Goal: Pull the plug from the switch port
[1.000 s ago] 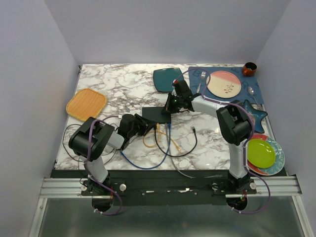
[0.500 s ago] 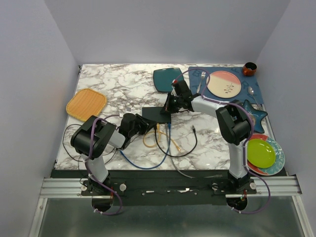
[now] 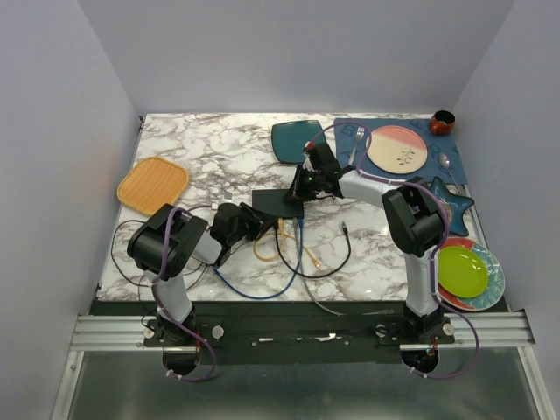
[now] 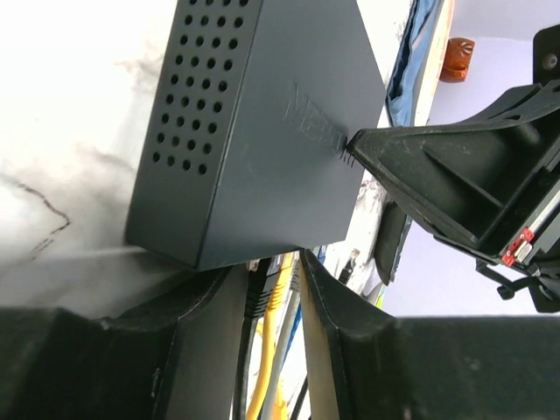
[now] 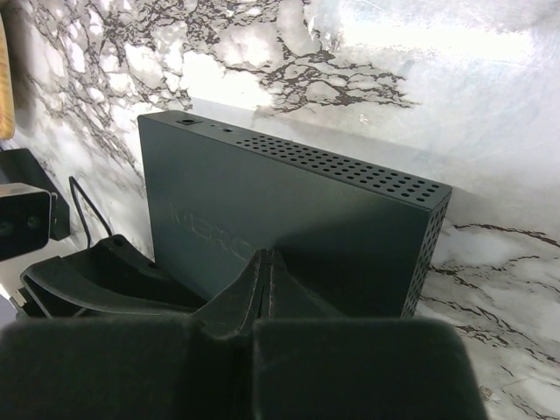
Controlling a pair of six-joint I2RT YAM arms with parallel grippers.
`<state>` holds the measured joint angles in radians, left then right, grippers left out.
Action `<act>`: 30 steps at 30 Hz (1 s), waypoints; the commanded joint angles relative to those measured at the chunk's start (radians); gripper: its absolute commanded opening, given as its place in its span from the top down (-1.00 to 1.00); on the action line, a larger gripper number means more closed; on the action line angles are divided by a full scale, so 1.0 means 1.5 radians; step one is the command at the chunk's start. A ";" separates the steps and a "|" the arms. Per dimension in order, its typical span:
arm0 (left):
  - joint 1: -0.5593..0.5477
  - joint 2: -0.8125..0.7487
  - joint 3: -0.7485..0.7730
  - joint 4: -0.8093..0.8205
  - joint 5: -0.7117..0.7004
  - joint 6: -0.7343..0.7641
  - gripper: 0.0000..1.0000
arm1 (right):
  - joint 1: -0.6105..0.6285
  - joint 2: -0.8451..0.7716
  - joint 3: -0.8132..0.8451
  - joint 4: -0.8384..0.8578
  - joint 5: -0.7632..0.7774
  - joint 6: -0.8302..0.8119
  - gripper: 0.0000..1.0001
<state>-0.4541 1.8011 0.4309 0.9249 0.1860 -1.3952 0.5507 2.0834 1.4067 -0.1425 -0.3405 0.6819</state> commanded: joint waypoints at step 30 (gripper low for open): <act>-0.007 0.008 0.018 -0.100 0.001 0.028 1.00 | 0.009 -0.015 -0.054 -0.021 0.020 -0.005 0.99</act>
<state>-0.4557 1.8095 0.4664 0.8841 0.2104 -1.3842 0.5488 2.0762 1.3895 -0.1204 -0.3424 0.6827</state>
